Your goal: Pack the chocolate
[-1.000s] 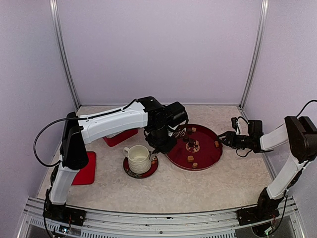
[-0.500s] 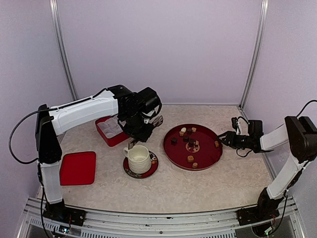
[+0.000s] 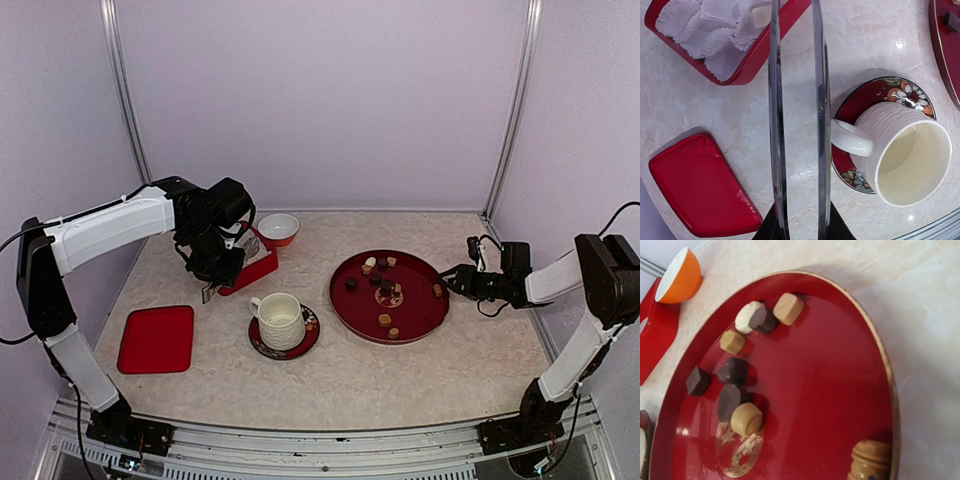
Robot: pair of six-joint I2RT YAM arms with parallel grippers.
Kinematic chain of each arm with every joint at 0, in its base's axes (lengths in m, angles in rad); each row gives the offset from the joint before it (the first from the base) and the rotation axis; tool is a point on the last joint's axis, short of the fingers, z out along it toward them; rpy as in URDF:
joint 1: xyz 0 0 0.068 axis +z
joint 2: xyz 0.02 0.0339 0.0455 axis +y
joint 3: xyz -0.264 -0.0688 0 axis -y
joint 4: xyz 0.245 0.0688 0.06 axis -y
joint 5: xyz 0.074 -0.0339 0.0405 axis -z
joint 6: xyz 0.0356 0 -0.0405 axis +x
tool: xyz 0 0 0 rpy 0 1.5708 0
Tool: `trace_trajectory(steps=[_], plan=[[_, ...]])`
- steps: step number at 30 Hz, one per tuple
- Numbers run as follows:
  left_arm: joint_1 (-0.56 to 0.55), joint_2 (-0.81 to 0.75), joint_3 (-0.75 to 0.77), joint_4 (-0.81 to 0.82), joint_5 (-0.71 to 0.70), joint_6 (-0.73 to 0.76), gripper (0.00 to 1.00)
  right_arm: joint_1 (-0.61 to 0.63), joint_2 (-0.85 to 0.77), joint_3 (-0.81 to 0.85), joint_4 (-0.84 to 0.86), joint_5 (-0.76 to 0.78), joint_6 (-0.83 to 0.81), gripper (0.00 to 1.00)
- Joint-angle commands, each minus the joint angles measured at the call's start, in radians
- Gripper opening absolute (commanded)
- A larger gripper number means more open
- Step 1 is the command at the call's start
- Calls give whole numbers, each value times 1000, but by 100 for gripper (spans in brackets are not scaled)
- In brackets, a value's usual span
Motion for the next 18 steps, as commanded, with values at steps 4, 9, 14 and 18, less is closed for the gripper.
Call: trace_trajectory(steps=[4,9,14,18], plan=[[79,-103,-111,15,30,-16,21,-10,-1,7,16,-17,5,57],[118,-136,-138,-8,28,-8,21,-10,-4,-1,22,-16,10,57],[142,-146,-156,-20,33,8,22,-10,-1,1,31,-18,15,57],[154,-151,-177,-23,42,19,22,-10,-3,6,28,-17,14,57]])
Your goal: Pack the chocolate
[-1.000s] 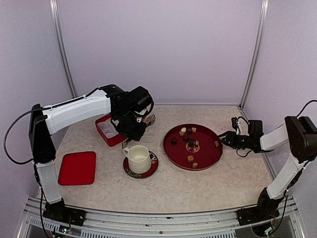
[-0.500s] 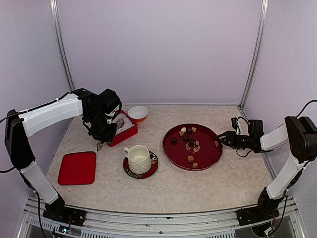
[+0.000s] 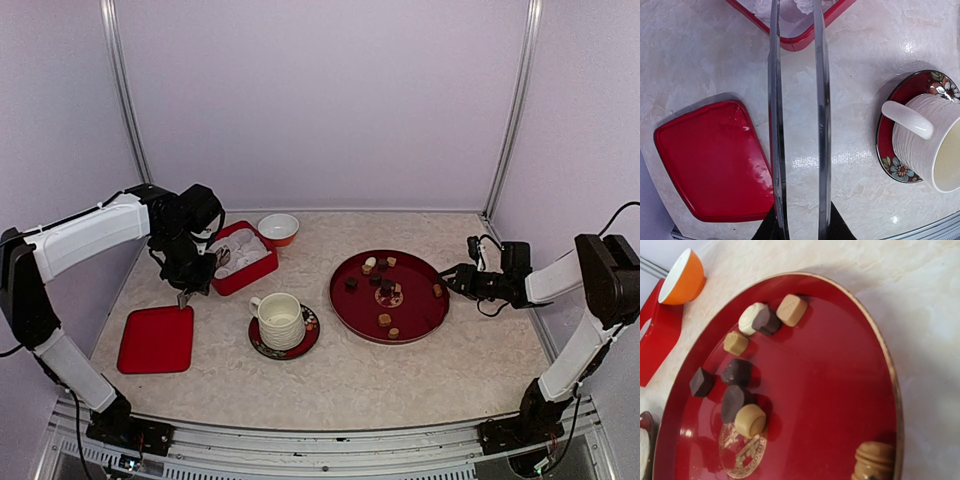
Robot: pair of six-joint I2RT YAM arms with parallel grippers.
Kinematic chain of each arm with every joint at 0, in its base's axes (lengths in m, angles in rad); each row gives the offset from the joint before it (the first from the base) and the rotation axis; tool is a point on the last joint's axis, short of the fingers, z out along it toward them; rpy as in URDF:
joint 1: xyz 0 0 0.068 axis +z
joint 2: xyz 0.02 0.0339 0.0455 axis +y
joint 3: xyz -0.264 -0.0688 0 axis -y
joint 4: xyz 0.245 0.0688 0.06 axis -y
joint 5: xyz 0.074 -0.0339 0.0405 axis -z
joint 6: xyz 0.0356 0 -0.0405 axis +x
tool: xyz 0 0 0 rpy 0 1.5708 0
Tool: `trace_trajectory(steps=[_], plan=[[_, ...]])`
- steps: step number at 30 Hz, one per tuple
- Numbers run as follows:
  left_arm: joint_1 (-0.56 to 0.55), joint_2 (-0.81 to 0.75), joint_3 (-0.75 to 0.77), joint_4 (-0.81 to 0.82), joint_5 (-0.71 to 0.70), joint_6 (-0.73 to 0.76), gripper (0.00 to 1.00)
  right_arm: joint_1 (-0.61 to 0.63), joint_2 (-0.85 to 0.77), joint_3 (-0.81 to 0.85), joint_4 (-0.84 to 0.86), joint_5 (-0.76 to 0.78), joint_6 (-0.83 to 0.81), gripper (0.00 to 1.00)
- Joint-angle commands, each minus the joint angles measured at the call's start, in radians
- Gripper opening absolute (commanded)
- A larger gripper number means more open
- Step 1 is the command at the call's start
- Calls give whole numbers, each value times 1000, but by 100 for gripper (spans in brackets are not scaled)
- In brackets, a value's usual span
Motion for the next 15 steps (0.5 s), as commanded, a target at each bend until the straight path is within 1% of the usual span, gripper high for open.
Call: trace_trajectory(steps=[1,10,15], plan=[[15,-24,-23,-10,16,19,22,-10,-4,6,22,-9,2,57],[25,-18,-45,-5,22,37,22,-10,-6,1,28,-8,9,59],[26,-15,-41,-11,22,43,26,-10,-5,1,30,-8,10,59]])
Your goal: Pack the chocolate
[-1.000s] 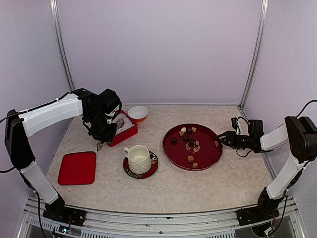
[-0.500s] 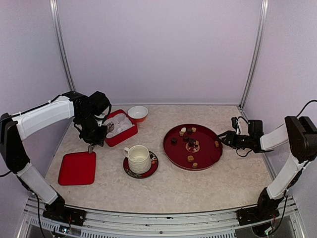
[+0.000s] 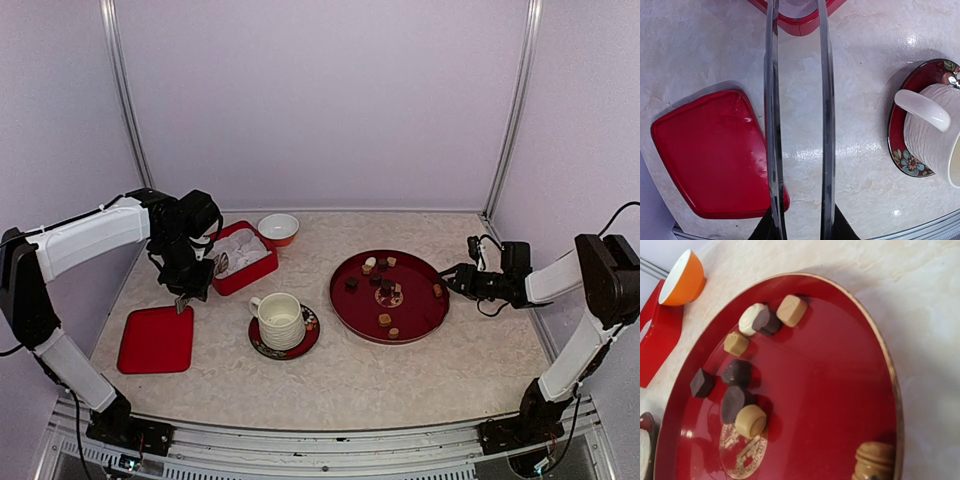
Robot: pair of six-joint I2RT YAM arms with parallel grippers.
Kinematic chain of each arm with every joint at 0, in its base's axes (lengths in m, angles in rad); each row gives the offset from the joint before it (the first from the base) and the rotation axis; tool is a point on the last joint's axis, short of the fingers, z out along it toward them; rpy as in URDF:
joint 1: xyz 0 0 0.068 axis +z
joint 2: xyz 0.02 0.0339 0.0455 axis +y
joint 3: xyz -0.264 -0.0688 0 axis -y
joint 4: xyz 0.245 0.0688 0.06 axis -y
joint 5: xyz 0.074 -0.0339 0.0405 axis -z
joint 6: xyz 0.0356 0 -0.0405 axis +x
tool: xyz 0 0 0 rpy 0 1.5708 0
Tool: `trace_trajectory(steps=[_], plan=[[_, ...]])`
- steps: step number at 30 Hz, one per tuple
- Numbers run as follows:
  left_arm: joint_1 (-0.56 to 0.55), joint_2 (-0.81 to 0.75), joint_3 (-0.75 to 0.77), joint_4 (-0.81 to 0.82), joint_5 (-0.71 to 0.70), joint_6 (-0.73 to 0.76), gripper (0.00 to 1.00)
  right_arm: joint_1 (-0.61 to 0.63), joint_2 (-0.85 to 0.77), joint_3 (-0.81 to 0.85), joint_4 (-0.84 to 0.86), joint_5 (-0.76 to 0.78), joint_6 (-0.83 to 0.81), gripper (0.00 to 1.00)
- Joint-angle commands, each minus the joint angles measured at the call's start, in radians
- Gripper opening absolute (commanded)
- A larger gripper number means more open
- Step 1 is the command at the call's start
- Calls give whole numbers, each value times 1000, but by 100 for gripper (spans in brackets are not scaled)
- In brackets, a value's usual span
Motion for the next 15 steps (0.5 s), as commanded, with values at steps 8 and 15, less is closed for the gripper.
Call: trace_trajectory(steps=[8,15], plan=[[7,-19,6,-10,-1,12,32,-10,-11,-3,32,-6,3,59],[0,-18,53,-10,0,14,33,-10,-22,-5,32,-6,4,59]])
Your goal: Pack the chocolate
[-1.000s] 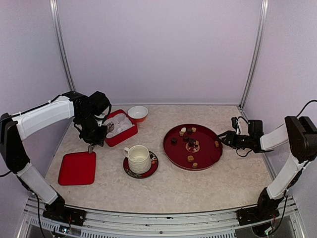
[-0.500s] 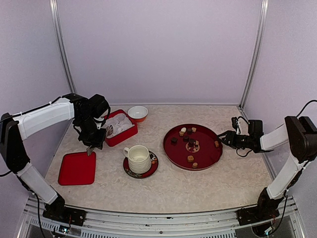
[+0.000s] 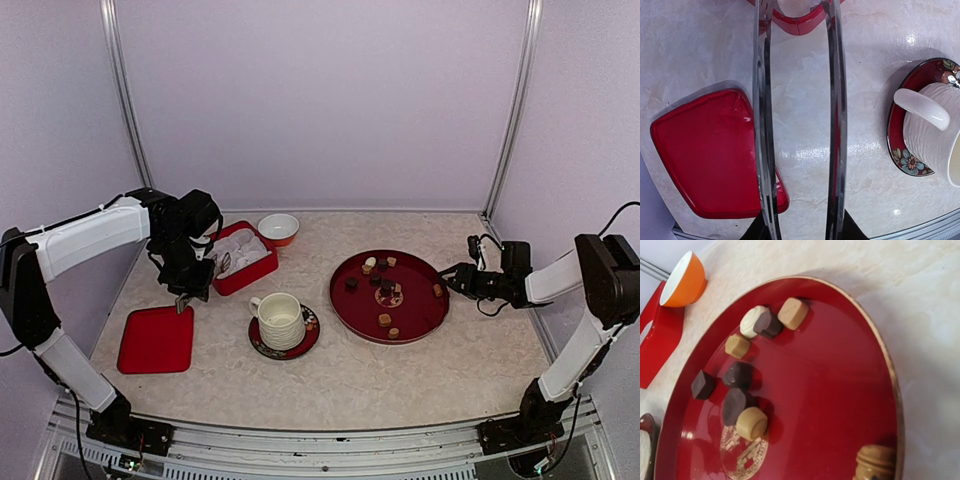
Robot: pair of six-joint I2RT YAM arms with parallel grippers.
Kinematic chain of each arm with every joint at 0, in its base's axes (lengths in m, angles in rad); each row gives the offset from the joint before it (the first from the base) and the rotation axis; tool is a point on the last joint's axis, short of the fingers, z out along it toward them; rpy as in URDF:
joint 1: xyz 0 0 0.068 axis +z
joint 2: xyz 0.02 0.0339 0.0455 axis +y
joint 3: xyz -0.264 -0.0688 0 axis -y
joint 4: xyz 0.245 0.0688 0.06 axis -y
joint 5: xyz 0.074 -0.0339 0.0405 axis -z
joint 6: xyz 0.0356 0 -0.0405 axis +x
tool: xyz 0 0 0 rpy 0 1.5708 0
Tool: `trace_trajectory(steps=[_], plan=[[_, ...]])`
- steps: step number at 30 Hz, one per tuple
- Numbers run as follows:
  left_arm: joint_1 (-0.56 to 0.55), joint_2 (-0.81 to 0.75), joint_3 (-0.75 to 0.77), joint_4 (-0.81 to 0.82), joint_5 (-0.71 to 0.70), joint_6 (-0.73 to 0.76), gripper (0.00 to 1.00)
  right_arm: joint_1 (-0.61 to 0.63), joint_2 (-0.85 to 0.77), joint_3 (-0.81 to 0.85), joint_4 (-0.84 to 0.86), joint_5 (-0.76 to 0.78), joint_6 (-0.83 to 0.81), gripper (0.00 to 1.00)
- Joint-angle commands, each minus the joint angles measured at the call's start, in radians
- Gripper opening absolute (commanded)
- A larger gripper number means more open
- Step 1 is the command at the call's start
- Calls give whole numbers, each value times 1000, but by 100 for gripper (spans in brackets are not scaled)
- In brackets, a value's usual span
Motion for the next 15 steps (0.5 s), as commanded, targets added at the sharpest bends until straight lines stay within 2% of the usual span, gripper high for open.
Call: trace_trajectory(steps=[1,6,11,13,14,15], plan=[[-7,-16,75,-7,-6,15,33,-10,-24,-6,22,-5,3,59],[-93,38,219,0,-64,19,34,-10,-40,-2,11,-6,2,59],[-210,132,379,12,-110,90,35,-10,-78,-4,-21,17,-10,62],[-250,176,441,15,-119,110,36,-10,-95,-6,-35,25,-15,68],[-267,198,472,15,-115,122,36,-10,-103,-4,-40,26,-17,75],[-284,219,498,19,-110,132,36,-10,-109,-3,-47,26,-18,79]])
